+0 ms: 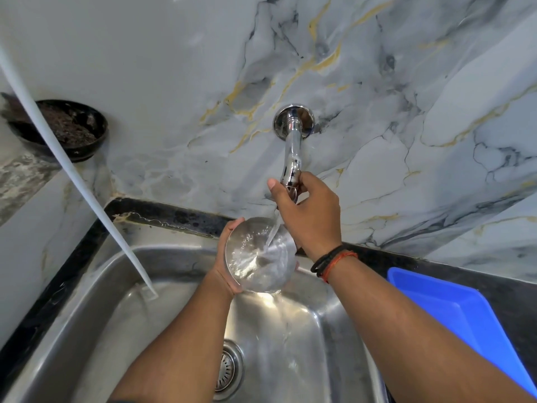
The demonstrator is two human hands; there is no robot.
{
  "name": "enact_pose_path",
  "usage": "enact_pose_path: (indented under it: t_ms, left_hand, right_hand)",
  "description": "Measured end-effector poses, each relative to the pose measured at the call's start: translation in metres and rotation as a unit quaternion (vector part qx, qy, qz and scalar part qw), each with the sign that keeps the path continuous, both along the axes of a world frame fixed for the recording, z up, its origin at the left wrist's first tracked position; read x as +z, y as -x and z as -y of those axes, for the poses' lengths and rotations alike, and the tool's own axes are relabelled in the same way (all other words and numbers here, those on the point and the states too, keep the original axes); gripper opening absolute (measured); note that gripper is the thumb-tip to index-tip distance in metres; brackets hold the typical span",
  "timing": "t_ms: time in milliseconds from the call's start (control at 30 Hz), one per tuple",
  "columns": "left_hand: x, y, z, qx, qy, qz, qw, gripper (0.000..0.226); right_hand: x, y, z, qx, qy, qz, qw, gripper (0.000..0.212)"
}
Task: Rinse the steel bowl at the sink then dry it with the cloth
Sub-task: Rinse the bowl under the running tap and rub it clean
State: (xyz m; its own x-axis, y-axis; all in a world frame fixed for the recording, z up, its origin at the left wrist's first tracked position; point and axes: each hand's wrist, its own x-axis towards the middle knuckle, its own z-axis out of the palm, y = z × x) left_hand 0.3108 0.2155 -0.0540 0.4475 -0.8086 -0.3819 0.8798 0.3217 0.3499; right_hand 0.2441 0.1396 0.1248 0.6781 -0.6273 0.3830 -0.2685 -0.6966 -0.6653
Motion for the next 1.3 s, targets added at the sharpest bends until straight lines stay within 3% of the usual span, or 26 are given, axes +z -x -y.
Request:
enact_pose_path:
  t_ms: [33,100,200,300,400,467,567,667,733,800,867,900,967,1000,1033,1067,1133,1167,1200,1233,1300]
  left_hand:
    - [-0.01,0.002,-0.001,0.035,-0.064,-0.008,0.997,0.049]
    - [-0.02,0.006,-0.003,0.064,-0.106,-0.082,0.989,0.069]
    - [0.013,0.006,0.002,-0.046,0.082,-0.075,0.993,0.073]
    - [0.032,0.001,0.003,-0.081,0.101,-0.059,0.99,0.068]
    - [0.032,-0.007,0.0,-0.102,-0.021,0.028,0.994,0.059]
    - [0.037,-0.012,0.0,-0.141,-0.126,0.121,0.974,0.055]
    - [0.048,-0.013,0.002,-0.243,-0.248,0.243,0.906,0.065]
    - [0.05,-0.008,0.011,-0.23,-0.272,0.415,0.837,0.047]
    - [0.048,-0.007,0.017,-0.219,-0.315,0.494,0.78,0.063]
    - [0.044,-0.009,0.022,-0.217,-0.396,0.568,0.688,0.087]
    - [0.043,-0.007,0.021,-0.203,-0.463,0.652,0.565,0.097]
    - [0.043,-0.007,0.018,-0.183,-0.479,0.683,0.52,0.1]
    - [0.042,-0.009,0.015,-0.138,-0.492,0.715,0.476,0.103]
    - [0.041,-0.01,0.013,-0.126,-0.495,0.716,0.476,0.103]
    - [0.039,-0.012,0.012,-0.124,-0.493,0.698,0.504,0.102]
    - [0.039,-0.013,0.011,-0.121,-0.478,0.654,0.574,0.1]
    - [0.041,-0.017,0.005,-0.094,-0.392,0.465,0.788,0.091]
    - [0.041,-0.019,-0.001,-0.077,-0.341,0.34,0.873,0.082]
    - [0.04,-0.022,-0.008,-0.071,-0.295,0.219,0.928,0.076]
    - [0.036,-0.025,-0.016,-0.067,-0.249,0.131,0.957,0.076]
    - [0.025,-0.029,-0.028,-0.037,-0.165,0.029,0.985,0.081]
  right_hand:
    - [-0.001,-0.001,0.0,0.005,-0.023,0.01,1.0,0.037]
    - [-0.004,-0.002,0.001,0.015,-0.052,0.028,0.998,0.037]
    - [-0.006,-0.001,0.002,0.03,-0.089,0.041,0.995,0.037]
    - [-0.005,0.0,0.004,0.048,-0.111,0.056,0.991,0.032]
    - [-0.004,0.001,0.005,0.061,-0.098,0.064,0.991,0.024]
    - [-0.004,0.002,0.005,0.061,-0.084,0.062,0.993,0.022]
    - [-0.006,0.001,0.005,0.06,-0.072,0.065,0.994,0.024]
    - [-0.007,0.0,0.005,0.063,-0.069,0.076,0.993,0.028]
    - [-0.007,0.0,0.005,0.064,-0.066,0.081,0.992,0.027]
    - [-0.008,0.0,0.006,0.065,-0.065,0.085,0.992,0.027]
    - [-0.007,0.0,0.006,0.066,-0.063,0.089,0.992,0.03]
    - [-0.007,0.0,0.006,0.067,-0.061,0.091,0.992,0.032]
    - [-0.007,0.0,0.007,0.069,-0.06,0.092,0.992,0.032]
    - [-0.007,0.0,0.007,0.071,-0.059,0.09,0.992,0.03]
    - [-0.007,0.0,0.008,0.072,-0.059,0.088,0.992,0.028]
    - [-0.008,0.0,0.008,0.072,-0.062,0.087,0.992,0.027]
    - [-0.008,0.0,0.007,0.076,-0.084,0.089,0.99,0.023]
    - [-0.007,0.001,0.007,0.079,-0.104,0.095,0.987,0.02]
    - [-0.007,0.002,0.008,0.081,-0.131,0.102,0.983,0.014]
    - [-0.007,0.003,0.008,0.084,-0.163,0.111,0.977,0.009]
    - [-0.007,0.005,0.011,0.091,-0.22,0.125,0.963,0.005]
